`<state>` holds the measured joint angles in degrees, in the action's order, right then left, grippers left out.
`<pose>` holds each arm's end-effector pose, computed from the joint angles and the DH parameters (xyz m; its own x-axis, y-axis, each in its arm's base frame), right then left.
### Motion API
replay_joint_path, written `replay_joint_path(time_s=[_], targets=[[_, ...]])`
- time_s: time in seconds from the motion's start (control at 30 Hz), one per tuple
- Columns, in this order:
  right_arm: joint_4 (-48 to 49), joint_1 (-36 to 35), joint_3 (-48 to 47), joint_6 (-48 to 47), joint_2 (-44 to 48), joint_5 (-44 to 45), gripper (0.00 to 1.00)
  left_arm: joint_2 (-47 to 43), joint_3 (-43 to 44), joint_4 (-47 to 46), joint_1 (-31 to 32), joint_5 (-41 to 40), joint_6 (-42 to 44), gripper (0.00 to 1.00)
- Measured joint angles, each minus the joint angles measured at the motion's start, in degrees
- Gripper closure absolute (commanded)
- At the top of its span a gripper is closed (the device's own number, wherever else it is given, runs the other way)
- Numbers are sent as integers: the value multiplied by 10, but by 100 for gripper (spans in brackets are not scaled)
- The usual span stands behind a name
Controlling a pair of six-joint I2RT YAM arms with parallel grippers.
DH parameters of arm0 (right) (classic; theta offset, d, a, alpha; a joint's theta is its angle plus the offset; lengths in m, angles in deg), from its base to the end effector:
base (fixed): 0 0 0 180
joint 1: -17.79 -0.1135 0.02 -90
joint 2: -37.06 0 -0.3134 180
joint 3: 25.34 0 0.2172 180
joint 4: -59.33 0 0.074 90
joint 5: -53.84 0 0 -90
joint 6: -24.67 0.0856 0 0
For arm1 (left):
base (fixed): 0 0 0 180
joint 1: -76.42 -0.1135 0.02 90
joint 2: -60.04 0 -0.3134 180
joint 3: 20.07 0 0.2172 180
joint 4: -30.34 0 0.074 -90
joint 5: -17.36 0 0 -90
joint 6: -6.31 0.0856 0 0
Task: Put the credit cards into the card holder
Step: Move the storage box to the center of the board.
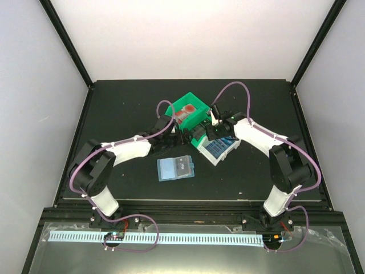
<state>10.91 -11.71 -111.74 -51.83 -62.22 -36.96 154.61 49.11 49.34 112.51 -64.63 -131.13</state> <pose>0.3118 0.1778 0.2344 -0.8586 -0.2176 -0.4641 -0.3062 0.9438 0.1240 0.2796 -0.2185 0.2217 -0.8713 -0.2675 -0.4115 0.0326 0.8051 -0.5923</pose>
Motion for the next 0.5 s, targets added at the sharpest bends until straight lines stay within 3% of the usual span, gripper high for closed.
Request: replay_joint_path(time_s=[0.13, 0.33, 0.5], targets=[[-12, 0, 0, -33, 4, 22, 55, 35, 6, -22, -24, 38, -6, 12], [-38, 6, 0, -70, 12, 40, 55, 69, 27, -37, -26, 77, -13, 13], [-43, 21, 8, -89, 22, 39, 48, 103, 49, -52, -23, 91, -27, 14]])
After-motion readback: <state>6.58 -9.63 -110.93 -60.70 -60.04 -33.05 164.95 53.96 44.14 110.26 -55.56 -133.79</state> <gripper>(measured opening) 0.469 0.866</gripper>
